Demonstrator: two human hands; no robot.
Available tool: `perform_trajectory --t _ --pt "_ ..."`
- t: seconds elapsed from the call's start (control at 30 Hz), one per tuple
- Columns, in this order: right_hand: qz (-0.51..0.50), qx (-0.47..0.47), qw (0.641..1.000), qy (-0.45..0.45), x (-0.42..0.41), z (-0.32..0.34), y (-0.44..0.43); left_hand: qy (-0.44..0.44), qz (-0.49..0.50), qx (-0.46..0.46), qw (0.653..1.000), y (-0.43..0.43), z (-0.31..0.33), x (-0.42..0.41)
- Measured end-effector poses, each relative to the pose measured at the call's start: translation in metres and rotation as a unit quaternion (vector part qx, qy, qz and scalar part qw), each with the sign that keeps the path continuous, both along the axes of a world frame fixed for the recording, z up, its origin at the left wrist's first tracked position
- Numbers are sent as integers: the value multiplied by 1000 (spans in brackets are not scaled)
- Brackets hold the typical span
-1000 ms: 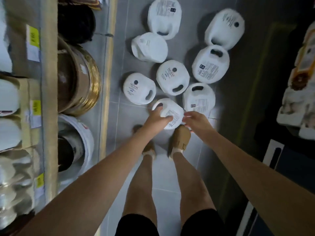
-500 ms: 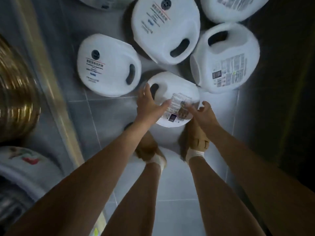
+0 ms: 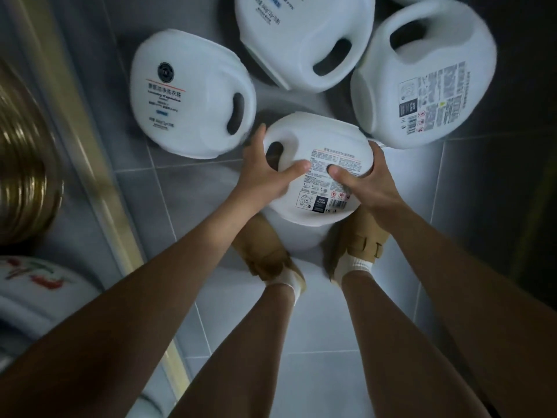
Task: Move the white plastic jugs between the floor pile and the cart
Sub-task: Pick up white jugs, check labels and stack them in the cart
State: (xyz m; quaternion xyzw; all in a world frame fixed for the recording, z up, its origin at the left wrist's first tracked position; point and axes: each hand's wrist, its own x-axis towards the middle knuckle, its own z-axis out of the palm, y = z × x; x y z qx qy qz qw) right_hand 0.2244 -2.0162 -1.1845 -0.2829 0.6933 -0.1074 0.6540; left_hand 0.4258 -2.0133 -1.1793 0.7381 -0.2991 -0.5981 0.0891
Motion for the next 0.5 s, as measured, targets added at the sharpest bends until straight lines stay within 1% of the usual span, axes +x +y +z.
perform_trajectory --t 0.13,0.3,0.4,0.5 --pt "41 -5 999 10 4 56 -4 19 53 8 998 12 55 3" --pt "82 -12 996 17 15 150 -14 14 99 9 995 19 151 12" --pt "136 -28 990 22 25 214 -27 9 138 9 990 24 219 18" --pt "207 -44 977 14 40 279 -41 2 202 -5 979 37 283 25"
